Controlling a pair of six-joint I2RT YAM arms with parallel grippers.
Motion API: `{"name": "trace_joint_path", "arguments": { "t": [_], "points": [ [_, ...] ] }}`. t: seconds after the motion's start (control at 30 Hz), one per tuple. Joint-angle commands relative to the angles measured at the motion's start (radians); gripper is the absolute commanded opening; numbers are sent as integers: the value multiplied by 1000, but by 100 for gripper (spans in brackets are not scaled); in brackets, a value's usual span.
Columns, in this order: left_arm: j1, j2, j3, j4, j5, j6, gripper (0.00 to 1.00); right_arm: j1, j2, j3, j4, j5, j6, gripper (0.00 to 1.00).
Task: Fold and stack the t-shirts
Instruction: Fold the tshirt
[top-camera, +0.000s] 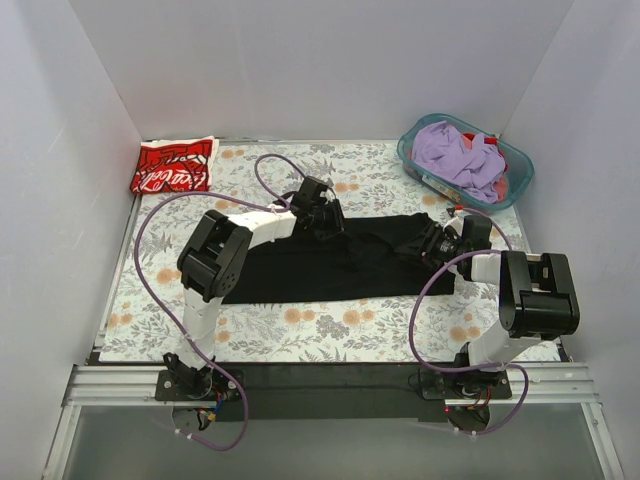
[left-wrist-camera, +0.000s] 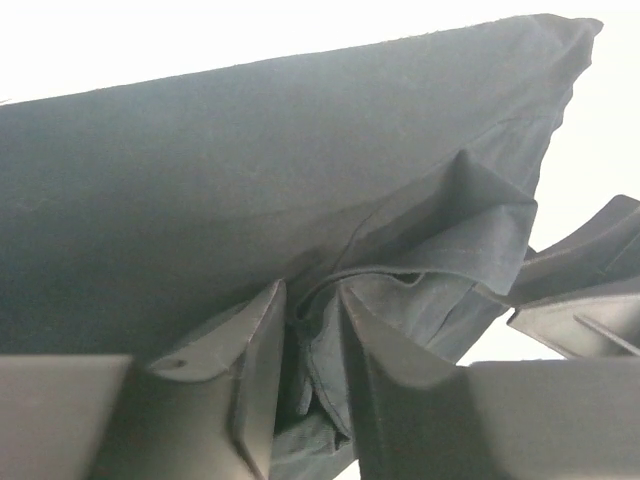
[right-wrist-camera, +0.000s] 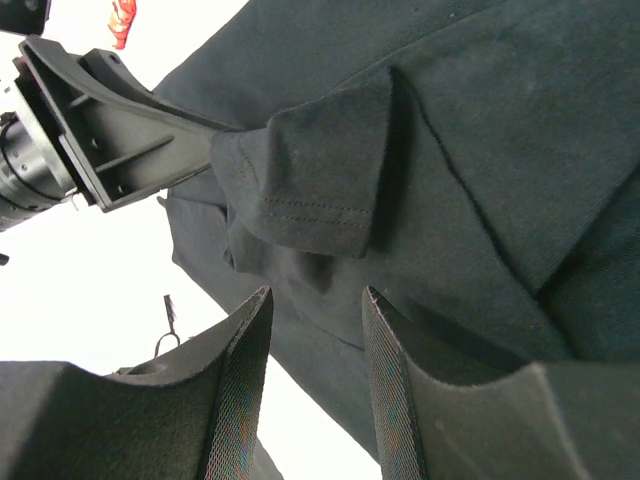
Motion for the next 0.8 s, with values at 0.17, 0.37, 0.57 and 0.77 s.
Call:
{"name": "trace_joint_path", "arguments": {
  "t": [0.17, 0.37, 0.57, 0.77],
  "points": [
    [-16, -37, 13, 40, 22, 26, 10, 4, 40, 21, 85, 23, 40, 48],
    [-14, -86, -25, 72, 17, 40, 2, 4, 88, 21, 151, 16, 75, 48],
    [-16, -115, -48, 89, 10, 46, 1, 5, 125, 38, 202, -2, 101, 47],
    [-16, -133, -59, 95, -12, 57, 1, 18, 159, 84, 233, -31, 130, 45]
  ]
}}
